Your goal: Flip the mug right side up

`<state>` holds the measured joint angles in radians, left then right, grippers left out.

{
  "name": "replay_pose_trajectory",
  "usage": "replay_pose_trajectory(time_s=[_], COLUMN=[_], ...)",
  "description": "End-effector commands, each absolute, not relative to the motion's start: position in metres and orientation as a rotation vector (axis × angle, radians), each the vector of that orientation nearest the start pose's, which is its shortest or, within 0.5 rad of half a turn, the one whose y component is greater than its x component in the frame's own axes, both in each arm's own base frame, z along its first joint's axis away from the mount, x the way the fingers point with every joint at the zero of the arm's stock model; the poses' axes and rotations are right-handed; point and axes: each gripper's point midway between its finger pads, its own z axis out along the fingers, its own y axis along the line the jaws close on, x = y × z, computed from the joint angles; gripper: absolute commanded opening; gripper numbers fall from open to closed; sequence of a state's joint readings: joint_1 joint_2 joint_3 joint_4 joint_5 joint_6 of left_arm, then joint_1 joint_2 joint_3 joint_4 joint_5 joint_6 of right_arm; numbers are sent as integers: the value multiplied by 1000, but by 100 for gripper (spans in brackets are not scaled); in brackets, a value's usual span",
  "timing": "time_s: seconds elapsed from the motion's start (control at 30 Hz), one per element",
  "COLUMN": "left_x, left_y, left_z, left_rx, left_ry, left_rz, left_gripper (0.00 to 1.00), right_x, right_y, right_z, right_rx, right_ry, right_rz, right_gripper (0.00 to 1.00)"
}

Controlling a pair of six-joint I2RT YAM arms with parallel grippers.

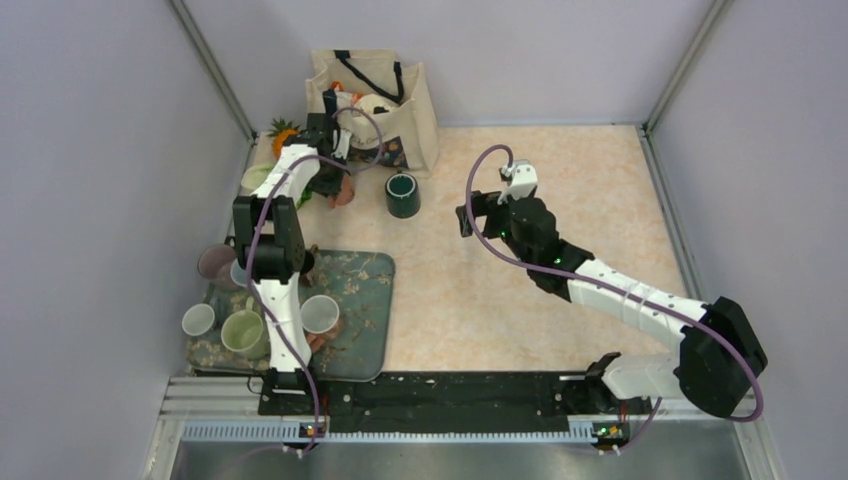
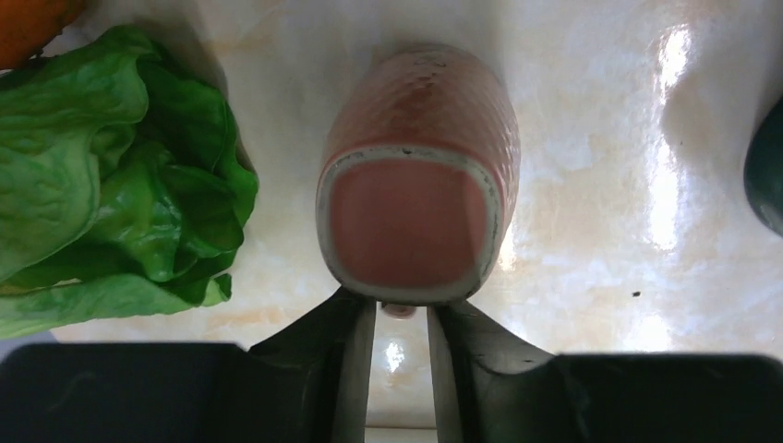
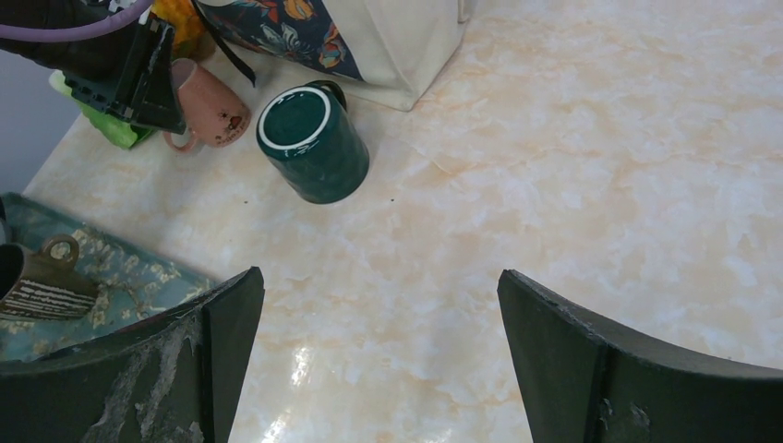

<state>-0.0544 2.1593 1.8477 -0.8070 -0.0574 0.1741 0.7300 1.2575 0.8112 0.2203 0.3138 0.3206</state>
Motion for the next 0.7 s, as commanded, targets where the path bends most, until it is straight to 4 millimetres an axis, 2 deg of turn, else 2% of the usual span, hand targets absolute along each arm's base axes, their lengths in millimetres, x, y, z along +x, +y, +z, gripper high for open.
replay_pose_trajectory(time_s=[0.0, 0.27, 0.4, 0.5, 0.57, 0.67], left_x=[497, 497, 497, 501, 504, 506], left_y=[-13, -25, -23, -14, -14, -15], left_z=[61, 52, 42, 41, 44, 47], left_rx=[258, 312, 307, 276, 265, 264], left_ry=[2681, 2683, 2702, 2689, 2669, 2652], left_rz=[93, -4, 16, 83, 84, 73], left_gripper=[30, 25, 41, 44, 40, 26], right_x=[339, 338, 337, 337, 337, 337], right_y=[241, 240, 238, 237, 236, 231], right_z=[236, 238, 240, 239, 242, 247], right_rx=[-121, -114, -110, -108, -111, -111], right_ry=[1745, 1742, 1738, 1736, 1731, 1717], right_rz=[480, 485, 482, 476, 467, 447], right_gripper=[96, 96, 96, 96, 96, 96])
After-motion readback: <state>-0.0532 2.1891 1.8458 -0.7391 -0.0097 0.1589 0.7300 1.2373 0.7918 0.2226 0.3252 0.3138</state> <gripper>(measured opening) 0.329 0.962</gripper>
